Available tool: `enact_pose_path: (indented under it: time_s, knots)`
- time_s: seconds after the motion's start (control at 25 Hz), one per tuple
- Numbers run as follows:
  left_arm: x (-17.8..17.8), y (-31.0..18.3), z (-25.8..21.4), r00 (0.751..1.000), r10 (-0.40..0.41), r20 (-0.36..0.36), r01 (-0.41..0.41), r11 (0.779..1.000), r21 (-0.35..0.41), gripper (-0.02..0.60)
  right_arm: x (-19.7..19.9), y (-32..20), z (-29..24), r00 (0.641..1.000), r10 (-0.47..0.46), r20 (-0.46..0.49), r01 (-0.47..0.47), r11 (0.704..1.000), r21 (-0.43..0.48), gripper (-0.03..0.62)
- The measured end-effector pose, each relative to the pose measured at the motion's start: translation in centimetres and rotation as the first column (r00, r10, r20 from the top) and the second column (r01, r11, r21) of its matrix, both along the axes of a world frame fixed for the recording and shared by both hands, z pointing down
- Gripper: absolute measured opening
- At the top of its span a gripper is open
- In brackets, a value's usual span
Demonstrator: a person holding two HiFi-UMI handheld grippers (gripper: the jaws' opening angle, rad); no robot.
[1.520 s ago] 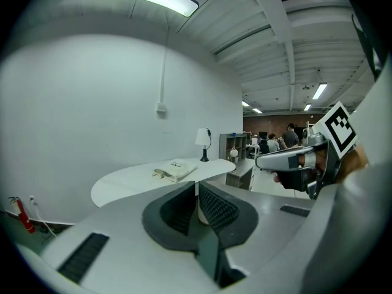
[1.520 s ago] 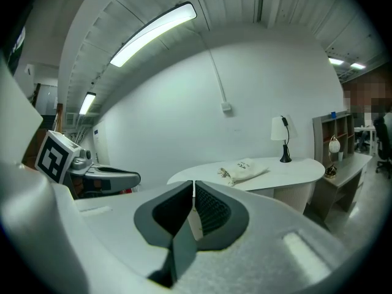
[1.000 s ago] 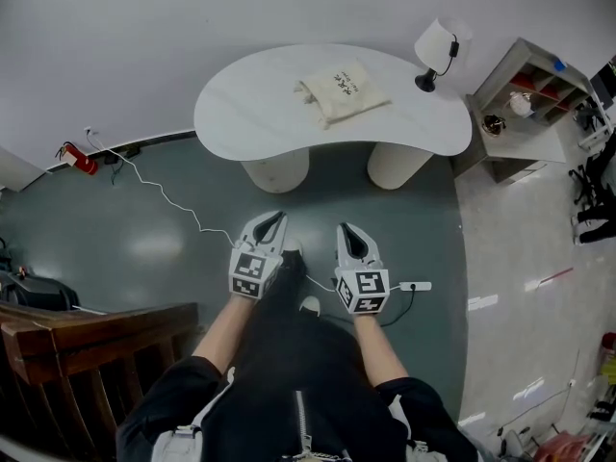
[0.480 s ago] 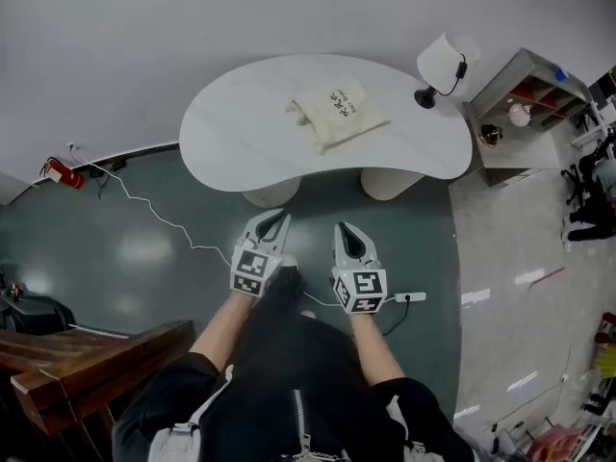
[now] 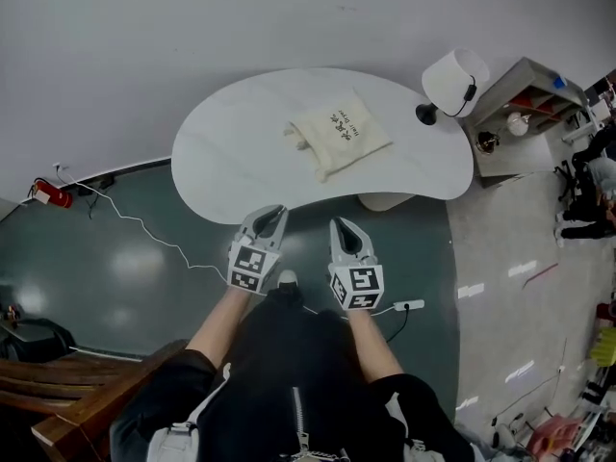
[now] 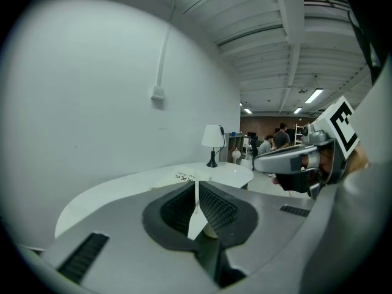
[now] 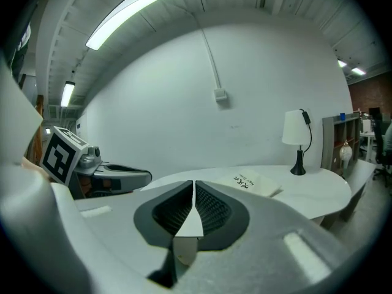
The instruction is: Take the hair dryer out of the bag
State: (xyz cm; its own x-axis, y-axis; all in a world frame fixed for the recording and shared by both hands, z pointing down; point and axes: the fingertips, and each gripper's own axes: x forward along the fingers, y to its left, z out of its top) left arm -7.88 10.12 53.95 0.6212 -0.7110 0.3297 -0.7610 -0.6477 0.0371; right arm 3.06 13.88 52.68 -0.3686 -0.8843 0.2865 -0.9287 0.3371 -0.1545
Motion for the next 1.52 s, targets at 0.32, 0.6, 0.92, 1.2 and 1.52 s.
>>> enact_pose_path:
  time_s: [0.32, 0.6, 0.92, 1.2, 1.52]
  knots:
    - [-0.1, -3.0, 0.7, 1.0, 0.006, -0.005, -0.007, 1.0, -0.023, 0.026, -0.2, -3.0, 0.4, 1.0, -0.011, -0.008, 0.011, 1.0, -0.014, 0.012]
    - [1.4, -5.6, 2.2, 1.0, -0.014, 0.016, 0.015, 0.999, -0.039, 0.026, 1.0, -6.7, 1.8, 0.999, -0.054, 0.003, 0.054, 0.998, -0.024, 0.035]
    - [3.4, -11.2, 3.0, 0.993, -0.114, 0.025, 0.115, 0.991, -0.069, 0.026, 2.0, -13.2, 2.9, 0.977, -0.215, 0.003, 0.214, 0.973, -0.085, 0.036]
    - [4.3, -15.1, 3.5, 0.974, -0.222, 0.051, 0.226, 0.971, -0.083, 0.026, 4.8, -18.1, 3.9, 0.954, -0.301, 0.009, 0.298, 0.941, -0.161, 0.005]
    - [4.3, -17.4, 4.7, 0.97, -0.229, 0.081, 0.237, 0.965, -0.11, 0.026, 4.8, -20.6, 4.2, 0.943, -0.329, -0.043, 0.319, 0.936, -0.147, 0.009]
